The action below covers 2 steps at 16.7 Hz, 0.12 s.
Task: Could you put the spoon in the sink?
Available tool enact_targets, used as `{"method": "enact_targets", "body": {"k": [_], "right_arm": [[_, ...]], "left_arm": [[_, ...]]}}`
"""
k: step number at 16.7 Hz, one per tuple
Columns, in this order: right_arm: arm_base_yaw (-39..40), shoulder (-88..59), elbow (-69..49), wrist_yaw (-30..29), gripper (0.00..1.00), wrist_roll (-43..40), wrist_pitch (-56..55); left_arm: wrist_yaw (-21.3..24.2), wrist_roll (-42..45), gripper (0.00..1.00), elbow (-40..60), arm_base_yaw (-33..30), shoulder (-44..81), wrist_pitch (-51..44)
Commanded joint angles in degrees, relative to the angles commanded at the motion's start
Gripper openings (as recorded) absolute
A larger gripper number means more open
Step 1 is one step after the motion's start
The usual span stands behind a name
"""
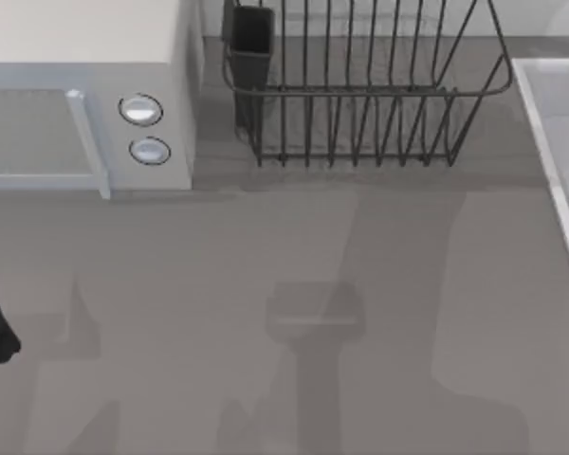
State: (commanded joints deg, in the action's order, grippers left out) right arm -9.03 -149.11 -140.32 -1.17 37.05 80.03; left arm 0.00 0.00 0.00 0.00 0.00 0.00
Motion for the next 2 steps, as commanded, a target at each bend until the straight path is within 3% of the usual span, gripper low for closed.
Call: {"method": "enact_targets", "body": {"k": [2], "right_arm": [[0.0,0.0,0.0,0.0,1.0,0.0,0.0]], "left_arm": [[0.0,0.0,1.0,0.0,0.0,0.0,0.0]]}}
